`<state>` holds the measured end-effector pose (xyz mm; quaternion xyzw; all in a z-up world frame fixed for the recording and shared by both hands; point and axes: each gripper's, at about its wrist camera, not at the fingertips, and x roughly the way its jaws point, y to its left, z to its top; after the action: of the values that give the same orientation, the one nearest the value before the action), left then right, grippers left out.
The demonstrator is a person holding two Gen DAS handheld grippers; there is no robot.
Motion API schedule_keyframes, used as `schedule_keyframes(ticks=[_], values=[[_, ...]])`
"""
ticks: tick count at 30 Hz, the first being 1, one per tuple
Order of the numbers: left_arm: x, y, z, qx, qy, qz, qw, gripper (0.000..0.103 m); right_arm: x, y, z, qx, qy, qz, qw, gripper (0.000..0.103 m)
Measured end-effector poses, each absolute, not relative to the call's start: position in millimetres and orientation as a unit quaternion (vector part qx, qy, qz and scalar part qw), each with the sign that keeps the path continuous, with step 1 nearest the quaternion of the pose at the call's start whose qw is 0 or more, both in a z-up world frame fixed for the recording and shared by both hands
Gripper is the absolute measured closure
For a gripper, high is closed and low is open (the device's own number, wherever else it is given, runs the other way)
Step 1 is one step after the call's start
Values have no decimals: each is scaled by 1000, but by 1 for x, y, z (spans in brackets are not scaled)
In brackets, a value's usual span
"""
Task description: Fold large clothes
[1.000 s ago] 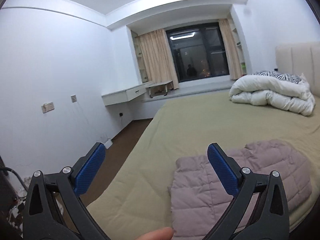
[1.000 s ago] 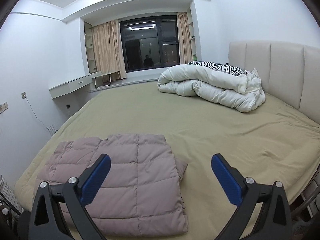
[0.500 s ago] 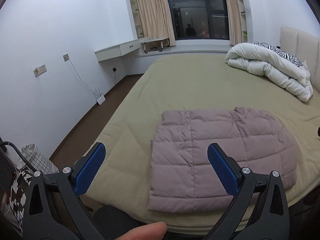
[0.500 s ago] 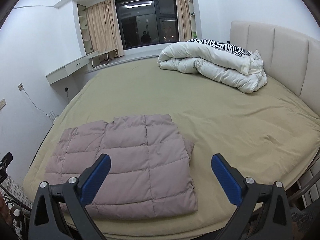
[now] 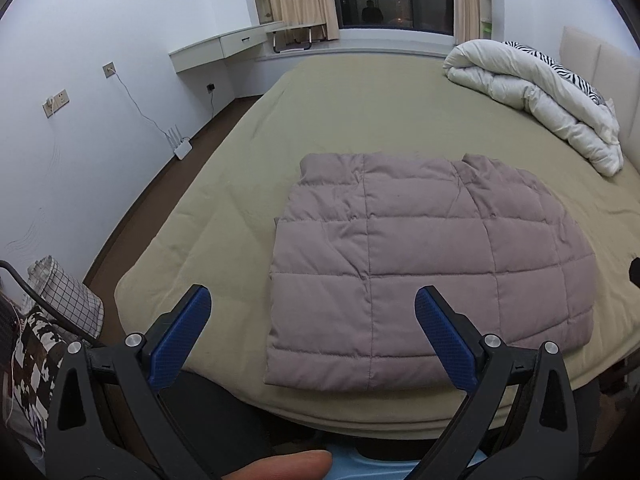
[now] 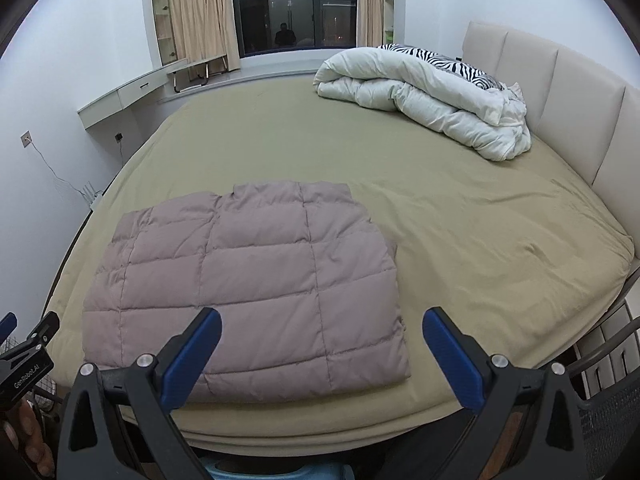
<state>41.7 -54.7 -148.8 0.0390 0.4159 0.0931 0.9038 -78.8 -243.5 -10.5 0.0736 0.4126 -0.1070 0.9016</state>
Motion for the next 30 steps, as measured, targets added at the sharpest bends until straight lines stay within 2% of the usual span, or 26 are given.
schedule_keyframes(ticks=[30], values=[[41, -64, -162, 51, 436, 65, 896, 0, -74, -210, -34, 57, 461, -57, 884, 0]])
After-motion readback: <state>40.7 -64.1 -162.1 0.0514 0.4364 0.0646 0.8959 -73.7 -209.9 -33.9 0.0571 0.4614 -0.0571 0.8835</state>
